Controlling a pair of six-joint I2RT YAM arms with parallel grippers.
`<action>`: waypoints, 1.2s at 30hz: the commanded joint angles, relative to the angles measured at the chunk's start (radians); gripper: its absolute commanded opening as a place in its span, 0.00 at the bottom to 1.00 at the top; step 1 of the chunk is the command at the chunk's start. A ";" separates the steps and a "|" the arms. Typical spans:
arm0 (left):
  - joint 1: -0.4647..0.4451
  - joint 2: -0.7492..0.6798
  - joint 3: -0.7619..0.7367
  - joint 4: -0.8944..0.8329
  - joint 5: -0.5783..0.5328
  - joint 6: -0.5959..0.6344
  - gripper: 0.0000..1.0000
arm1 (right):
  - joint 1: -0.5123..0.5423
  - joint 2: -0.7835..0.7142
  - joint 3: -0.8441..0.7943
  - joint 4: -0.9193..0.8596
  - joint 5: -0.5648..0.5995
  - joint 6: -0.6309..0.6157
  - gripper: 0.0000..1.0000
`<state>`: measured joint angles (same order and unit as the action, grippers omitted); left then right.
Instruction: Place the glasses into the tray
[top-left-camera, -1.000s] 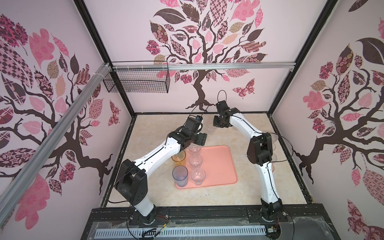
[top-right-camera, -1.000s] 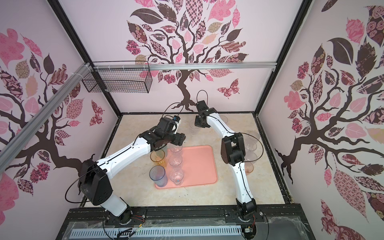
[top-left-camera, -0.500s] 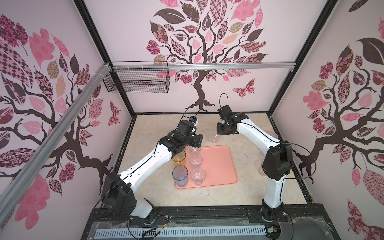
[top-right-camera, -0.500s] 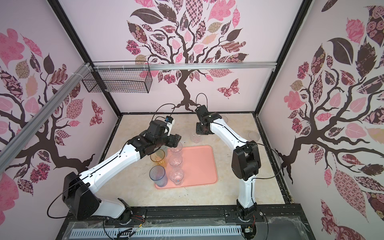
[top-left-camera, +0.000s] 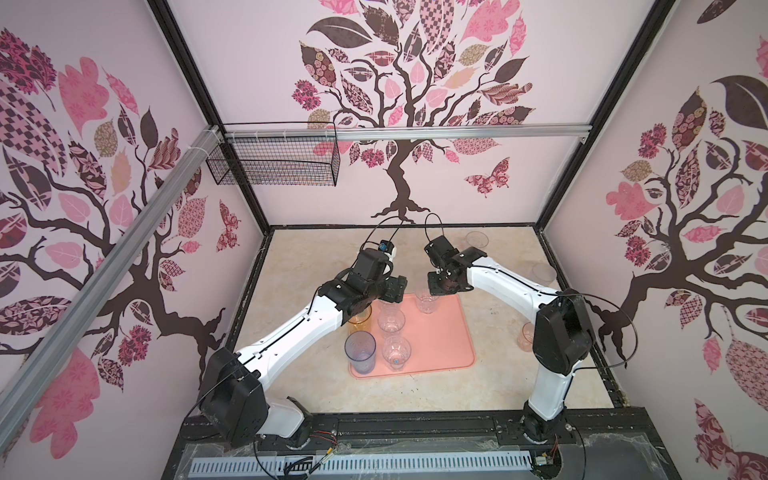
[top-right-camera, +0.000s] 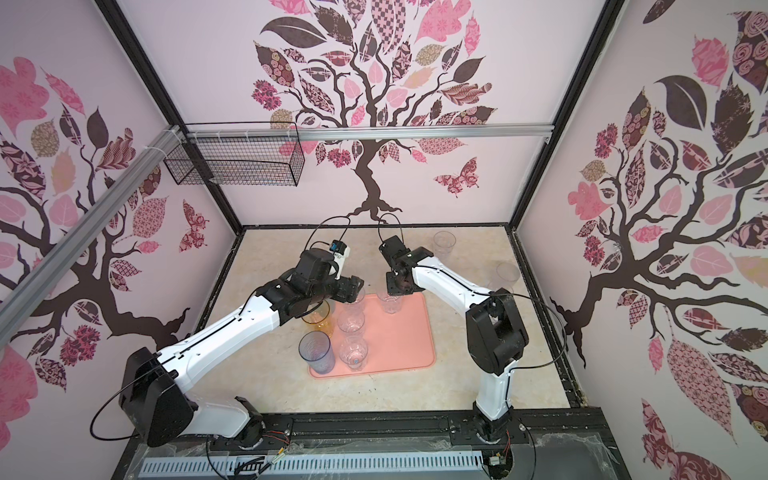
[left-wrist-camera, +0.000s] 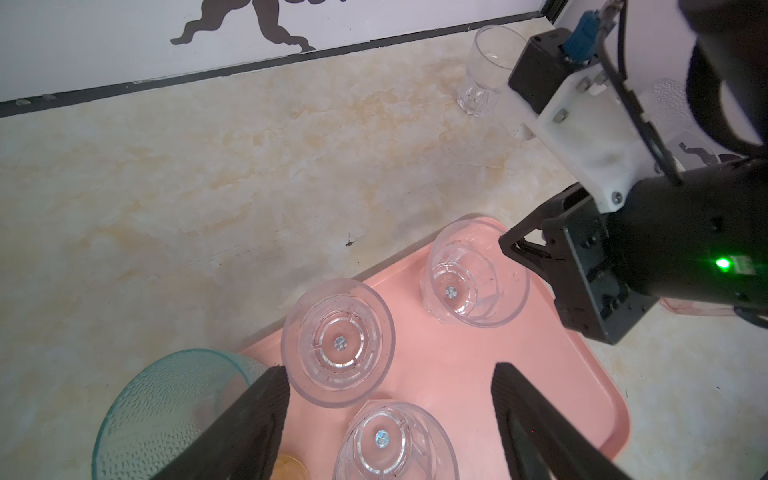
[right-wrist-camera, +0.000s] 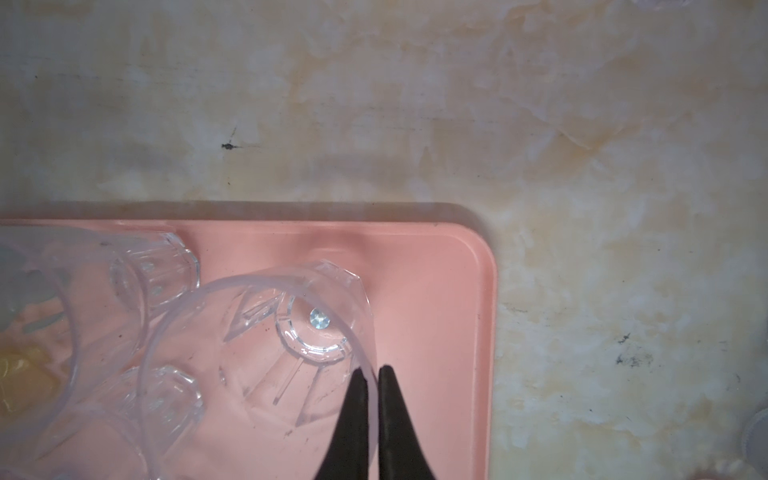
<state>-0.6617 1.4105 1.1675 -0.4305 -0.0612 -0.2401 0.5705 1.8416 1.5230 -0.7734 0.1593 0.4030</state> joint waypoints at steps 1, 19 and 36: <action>-0.009 -0.017 -0.035 0.031 0.010 -0.019 0.81 | -0.001 0.010 0.022 0.027 -0.002 0.002 0.00; -0.018 0.001 -0.034 0.032 0.008 -0.018 0.81 | 0.008 0.079 0.017 0.068 -0.042 0.005 0.00; -0.018 -0.016 -0.048 0.035 -0.014 -0.015 0.81 | 0.008 0.030 0.056 0.040 -0.057 0.021 0.18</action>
<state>-0.6750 1.4078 1.1481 -0.4126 -0.0628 -0.2584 0.5747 1.8912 1.5333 -0.7078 0.1059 0.4202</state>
